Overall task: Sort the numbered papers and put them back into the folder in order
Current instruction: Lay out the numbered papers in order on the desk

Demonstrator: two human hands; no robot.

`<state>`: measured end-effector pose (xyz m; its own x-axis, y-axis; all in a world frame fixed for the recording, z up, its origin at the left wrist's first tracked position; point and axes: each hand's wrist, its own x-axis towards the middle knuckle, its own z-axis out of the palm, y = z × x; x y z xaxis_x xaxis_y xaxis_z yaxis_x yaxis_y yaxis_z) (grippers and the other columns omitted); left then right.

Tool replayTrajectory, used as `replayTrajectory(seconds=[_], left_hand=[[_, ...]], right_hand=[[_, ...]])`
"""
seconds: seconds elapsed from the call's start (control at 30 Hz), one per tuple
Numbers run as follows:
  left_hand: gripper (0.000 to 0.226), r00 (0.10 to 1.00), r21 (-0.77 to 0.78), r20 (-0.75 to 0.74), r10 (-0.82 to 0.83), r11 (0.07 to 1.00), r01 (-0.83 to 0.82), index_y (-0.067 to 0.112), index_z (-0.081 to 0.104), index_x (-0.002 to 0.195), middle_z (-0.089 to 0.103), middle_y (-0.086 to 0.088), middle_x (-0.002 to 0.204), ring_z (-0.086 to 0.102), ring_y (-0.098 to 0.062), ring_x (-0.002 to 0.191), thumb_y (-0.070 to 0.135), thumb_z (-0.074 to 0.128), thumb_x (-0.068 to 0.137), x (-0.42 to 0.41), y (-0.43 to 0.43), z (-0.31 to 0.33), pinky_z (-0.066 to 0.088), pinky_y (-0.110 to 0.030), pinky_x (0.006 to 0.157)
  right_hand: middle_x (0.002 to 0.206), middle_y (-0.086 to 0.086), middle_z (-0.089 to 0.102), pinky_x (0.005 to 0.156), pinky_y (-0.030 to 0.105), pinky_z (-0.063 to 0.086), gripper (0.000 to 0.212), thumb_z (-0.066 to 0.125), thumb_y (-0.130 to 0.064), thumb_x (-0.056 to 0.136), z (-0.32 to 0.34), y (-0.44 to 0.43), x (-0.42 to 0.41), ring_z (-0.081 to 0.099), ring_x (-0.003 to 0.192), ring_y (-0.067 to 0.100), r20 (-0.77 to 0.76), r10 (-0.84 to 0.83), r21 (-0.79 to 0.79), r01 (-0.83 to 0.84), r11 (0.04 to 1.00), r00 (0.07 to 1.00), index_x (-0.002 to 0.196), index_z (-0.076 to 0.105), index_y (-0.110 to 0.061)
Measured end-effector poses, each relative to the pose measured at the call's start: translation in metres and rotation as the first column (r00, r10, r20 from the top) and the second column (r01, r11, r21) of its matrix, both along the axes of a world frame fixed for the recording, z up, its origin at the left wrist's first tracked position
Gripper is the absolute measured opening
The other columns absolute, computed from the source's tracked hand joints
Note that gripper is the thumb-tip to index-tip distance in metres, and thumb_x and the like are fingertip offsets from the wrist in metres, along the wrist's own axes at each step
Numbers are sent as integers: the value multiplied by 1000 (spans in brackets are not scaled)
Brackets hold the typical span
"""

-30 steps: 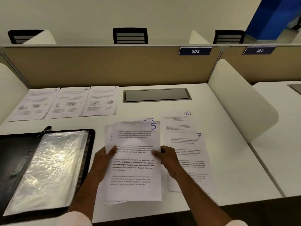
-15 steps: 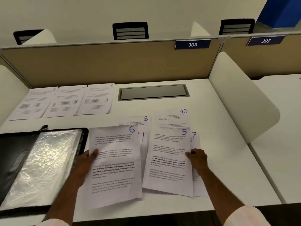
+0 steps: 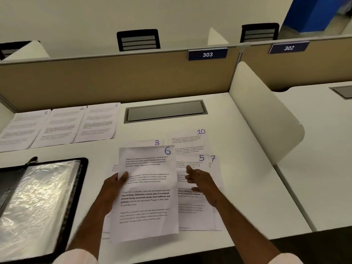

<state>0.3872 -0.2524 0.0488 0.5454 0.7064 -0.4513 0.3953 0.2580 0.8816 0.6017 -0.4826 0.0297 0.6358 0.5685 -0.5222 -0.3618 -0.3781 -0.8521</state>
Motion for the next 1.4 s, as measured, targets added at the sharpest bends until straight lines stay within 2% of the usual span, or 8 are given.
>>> replayTrajectory(seconds=[0.17,0.3,0.43,0.6,0.8,1.07,1.23,1.4], left_hand=[[28,998,-7,31,-49,999,49,14,69,108,76,-9,97,73,-28,86,36,65,92,65,-37,-12,59,-43,77],[21,990,-62,24,-140,988,141,19,67,106,74,-8,102,71,-27,93,35,63,94,99,-65,-15,58,-42,81],[22,978,-67,6,-206,976,206,22,63,111,75,-2,102,73,-19,91,36,61,95,107,-84,-19,55,-33,74],[28,977,-56,-56,-204,978,201,20,61,116,73,-2,106,71,-20,95,37,60,94,90,-87,-32,55,-32,74],[25,983,-108,-89,-163,982,153,21,61,114,73,-3,106,69,-20,97,36,60,94,79,-93,-45,54,-32,75],[26,983,-98,-67,-168,982,162,19,61,116,71,-4,110,68,-22,100,34,59,95,70,-83,-44,54,-33,77],[23,987,58,-110,-115,991,122,20,64,111,69,-1,109,66,-23,105,35,63,93,48,-58,-42,55,-36,82],[45,944,455,-330,3,876,156,14,61,125,60,-8,129,54,-25,120,39,69,88,2,-12,-54,42,-37,101]], right_hand=[[103,8,72,72,30,57,25,73,-21,86,-6,-24,10,69,93,24,-10,8,69,-7,998,1000,107,67,-8],[89,2,69,59,21,48,16,72,-20,87,-19,-67,45,63,77,15,154,-105,-91,120,989,982,96,69,-8],[89,11,71,74,36,53,9,73,-16,85,-39,-122,88,66,81,27,246,-203,-194,253,948,948,86,70,-8],[88,14,71,76,39,52,8,72,-14,85,-58,-174,126,67,83,31,313,-212,-331,316,889,926,82,68,-9],[100,12,70,78,32,49,24,72,-21,85,-66,-185,134,64,88,28,386,-177,-446,351,823,905,103,69,-6],[126,18,59,94,39,47,56,74,-33,84,-54,-175,129,58,112,35,470,-242,-461,469,753,849,130,54,-7],[127,17,52,99,50,42,47,67,-34,88,-40,-118,94,47,119,36,695,-97,-401,496,771,712,128,53,-14],[130,5,51,100,40,40,44,63,-37,90,-34,-14,-1,47,121,25,788,112,-309,231,923,605,128,54,-17]])
